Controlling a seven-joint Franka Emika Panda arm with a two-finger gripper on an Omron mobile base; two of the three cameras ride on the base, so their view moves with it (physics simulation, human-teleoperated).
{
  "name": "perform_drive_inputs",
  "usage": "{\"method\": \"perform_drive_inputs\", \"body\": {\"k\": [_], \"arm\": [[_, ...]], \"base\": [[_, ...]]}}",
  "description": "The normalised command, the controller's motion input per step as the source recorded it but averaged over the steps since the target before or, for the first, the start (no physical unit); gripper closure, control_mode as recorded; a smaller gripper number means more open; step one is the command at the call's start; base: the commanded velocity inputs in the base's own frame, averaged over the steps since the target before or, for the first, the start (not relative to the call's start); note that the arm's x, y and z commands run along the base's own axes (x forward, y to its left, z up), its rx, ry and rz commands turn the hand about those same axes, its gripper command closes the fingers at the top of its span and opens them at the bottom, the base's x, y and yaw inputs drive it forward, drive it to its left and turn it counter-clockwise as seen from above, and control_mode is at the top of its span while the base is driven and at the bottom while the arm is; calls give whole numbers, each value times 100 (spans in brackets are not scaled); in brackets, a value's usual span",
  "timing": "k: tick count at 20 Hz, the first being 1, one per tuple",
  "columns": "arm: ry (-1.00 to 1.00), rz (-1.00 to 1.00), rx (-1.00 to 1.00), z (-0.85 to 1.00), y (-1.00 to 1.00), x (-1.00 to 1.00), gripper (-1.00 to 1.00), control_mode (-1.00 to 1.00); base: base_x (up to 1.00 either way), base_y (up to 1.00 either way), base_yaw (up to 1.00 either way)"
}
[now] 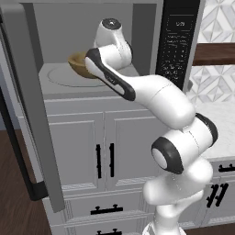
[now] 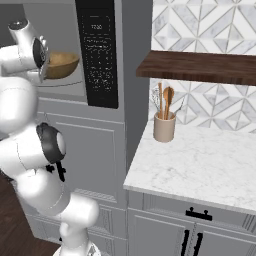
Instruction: Open the microwave, place the bowl with waffle inside the microwave, then close the microwave door and turn it on.
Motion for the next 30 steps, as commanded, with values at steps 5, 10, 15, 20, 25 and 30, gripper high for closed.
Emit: {"method": "perform_drive_inputs", "body": {"k": [5, 10, 15, 20, 25, 30], "arm": [[-38, 5, 30, 15, 0, 0, -100, -100], [-42, 7, 24, 11, 0, -37, -100, -100], [-41, 4, 10, 52, -7, -100, -100, -100], [-31, 3, -4, 63, -7, -100, -100, -100], [-1, 0, -27, 19, -12, -100, -100, -100], [19, 0, -40, 0, -13, -100, -100, -100]], "base": [[0, 0, 0], [0, 0, 0], [0, 0, 0], [0, 0, 0], [0, 0, 0], [0, 0, 0]]}}
